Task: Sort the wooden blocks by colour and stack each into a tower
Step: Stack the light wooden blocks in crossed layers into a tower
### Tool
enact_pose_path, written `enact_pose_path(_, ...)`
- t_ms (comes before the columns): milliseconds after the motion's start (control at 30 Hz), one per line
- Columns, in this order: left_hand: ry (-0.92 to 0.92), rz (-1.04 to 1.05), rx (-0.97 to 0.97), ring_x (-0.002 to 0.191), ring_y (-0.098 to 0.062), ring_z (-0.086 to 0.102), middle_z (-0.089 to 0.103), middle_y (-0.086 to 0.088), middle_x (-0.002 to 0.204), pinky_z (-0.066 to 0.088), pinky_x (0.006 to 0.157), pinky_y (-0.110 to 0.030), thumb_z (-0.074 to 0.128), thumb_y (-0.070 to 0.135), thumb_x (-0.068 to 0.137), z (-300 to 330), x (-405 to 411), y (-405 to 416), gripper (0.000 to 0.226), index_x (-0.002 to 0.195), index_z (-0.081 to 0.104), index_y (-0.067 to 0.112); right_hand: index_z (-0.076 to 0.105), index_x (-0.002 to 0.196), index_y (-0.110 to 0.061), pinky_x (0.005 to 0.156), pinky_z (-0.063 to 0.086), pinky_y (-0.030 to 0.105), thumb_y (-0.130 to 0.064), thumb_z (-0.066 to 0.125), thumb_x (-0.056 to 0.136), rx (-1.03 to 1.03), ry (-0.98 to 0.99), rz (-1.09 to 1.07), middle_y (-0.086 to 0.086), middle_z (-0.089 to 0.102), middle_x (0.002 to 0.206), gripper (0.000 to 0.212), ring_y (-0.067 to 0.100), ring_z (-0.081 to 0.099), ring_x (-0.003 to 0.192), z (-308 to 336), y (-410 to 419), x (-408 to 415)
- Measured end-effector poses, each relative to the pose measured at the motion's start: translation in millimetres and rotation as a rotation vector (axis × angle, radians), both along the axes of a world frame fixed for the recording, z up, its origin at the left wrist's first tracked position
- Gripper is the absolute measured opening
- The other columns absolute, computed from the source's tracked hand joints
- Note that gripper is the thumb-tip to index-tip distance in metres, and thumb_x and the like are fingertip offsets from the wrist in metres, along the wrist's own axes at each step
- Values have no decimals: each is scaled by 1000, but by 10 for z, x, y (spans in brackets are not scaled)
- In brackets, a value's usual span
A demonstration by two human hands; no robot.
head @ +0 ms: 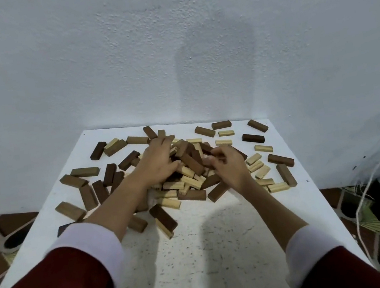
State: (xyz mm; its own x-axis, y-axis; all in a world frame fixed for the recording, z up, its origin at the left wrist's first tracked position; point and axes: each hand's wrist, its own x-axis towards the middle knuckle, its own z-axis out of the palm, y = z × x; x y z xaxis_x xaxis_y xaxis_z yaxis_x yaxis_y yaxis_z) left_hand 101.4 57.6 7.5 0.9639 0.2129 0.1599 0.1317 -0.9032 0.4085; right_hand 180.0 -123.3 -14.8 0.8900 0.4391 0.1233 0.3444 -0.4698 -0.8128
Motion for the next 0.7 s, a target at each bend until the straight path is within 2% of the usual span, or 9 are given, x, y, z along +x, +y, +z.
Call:
enact_pose_path(133, -63, -138, 71, 131, -24, 31, 38, -12, 140, 27, 111, -36, 58, 23, 89, -31, 120, -427, 56, 139, 37, 8, 61, 108, -6, 80, 47, 32, -7, 50, 91, -133, -88, -233, 10, 59, 113, 20, 22, 56, 97, -153, -493, 255)
enact_pose_path(200, -49, -226, 110, 131, -21, 31, 37, -9, 141, 25, 110, -33, 55, 25, 91, -69, 175, -706, 52, 138, 38, 10, 61, 111, -9, 90, 46, 42, -8, 47, 90, -271, -105, -327, 11, 57, 122, 25, 27, 53, 107, -217, -779, 362)
enact_pose_path(300, 40, -338, 158, 135, -20, 27, 32, -8, 147, 23, 112, -34, 55, 26, 91, -204, 241, -1032, 54, 139, 38, 10, 58, 119, -12, 104, 33, 45, -12, 45, 90, -450, -186, -303, 8, 51, 135, 32, 29, 40, 125, -332, -1028, 435)
enact_pose_path(367, 114, -374, 190, 138, -22, 24, 28, -9, 150, 21, 113, -35, 58, 31, 89, -304, 302, -1203, 60, 140, 36, 9, 54, 126, -17, 111, 21, 51, -19, 43, 93, -486, -147, -225, 4, 39, 146, 35, 28, 27, 136, -371, -1099, 422)
enact_pose_path(433, 164, -373, 206, 139, -23, 20, 23, -9, 152, 19, 112, -36, 59, 35, 88, -374, 359, -1295, 66, 142, 33, 8, 48, 132, -24, 113, 8, 55, -29, 44, 95, -526, -98, -143, 0, 24, 154, 38, 27, 12, 142, -405, -1103, 402)
enact_pose_path(500, 186, -338, 205, 141, -24, 16, 20, -10, 153, 18, 113, -38, 58, 35, 89, -407, 410, -1327, 69, 144, 26, 7, 40, 138, -28, 112, 1, 56, -39, 43, 95, -588, -111, -77, -4, 13, 157, 44, 26, 2, 144, -408, -1071, 383)
enact_pose_path(600, 200, -296, 177, 140, -27, 18, 22, -11, 153, 22, 114, -41, 54, 27, 91, -437, 474, -1291, 66, 145, 23, 7, 31, 144, -32, 112, 0, 56, -66, 33, 87, -643, -145, 25, -7, 8, 158, 66, 27, -2, 145, -405, -1018, 355)
enact_pose_path(700, 224, -309, 156, 137, -26, 20, 27, -7, 152, 30, 110, -42, 49, 17, 91, -466, 497, -1249, 59, 145, 25, 7, 20, 148, -29, 112, 4, 54, -90, 9, 55, -686, -187, 113, -5, 8, 158, 112, 27, 0, 145, -435, -1032, 306)
